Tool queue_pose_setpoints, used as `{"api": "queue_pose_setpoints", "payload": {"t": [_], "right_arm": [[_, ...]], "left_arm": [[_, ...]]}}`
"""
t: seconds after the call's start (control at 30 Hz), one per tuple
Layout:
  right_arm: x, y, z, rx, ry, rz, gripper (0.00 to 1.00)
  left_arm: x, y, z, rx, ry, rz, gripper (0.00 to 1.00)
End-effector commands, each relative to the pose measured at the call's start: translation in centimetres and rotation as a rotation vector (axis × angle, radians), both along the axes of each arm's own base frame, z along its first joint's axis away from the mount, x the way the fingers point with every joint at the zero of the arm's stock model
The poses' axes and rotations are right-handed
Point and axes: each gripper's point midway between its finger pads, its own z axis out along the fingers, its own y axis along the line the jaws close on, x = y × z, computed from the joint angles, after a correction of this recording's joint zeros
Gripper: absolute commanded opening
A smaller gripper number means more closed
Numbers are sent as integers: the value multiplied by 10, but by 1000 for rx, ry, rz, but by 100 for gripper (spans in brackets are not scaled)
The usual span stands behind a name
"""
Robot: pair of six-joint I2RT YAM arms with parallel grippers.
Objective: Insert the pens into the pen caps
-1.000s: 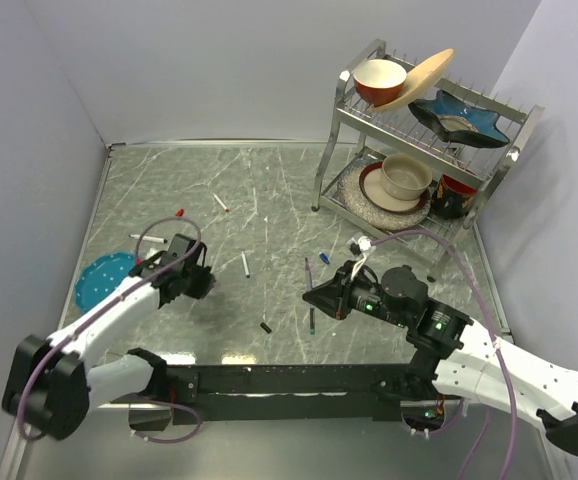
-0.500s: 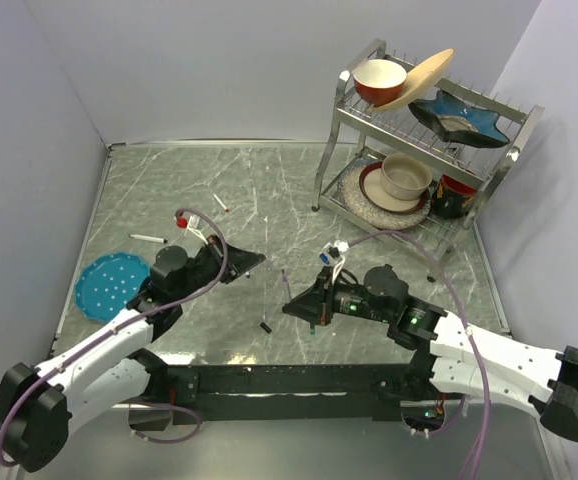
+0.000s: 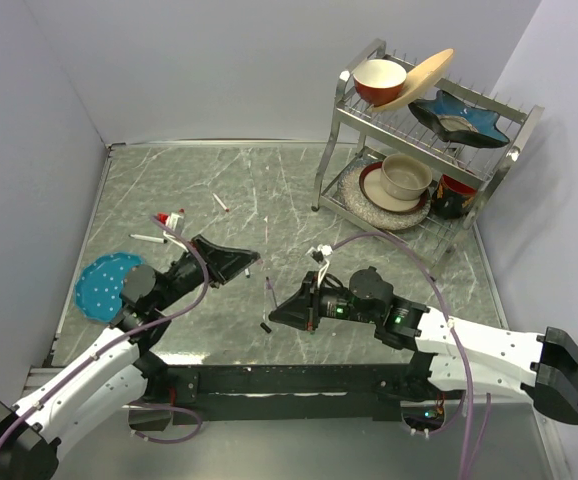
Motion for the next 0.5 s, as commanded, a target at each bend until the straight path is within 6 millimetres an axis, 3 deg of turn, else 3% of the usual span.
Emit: {"api": "queue_pose_setpoints", "payload": {"t": [0.0,0.47], "right_arm": [[0,9,39,81,-55,10,0],[6,19,41,49,-60,6,0]], "left_arm": [[-12,-2,18,16,-72,-43,1],[-12,4,13,41,-39,-13,1]]}}
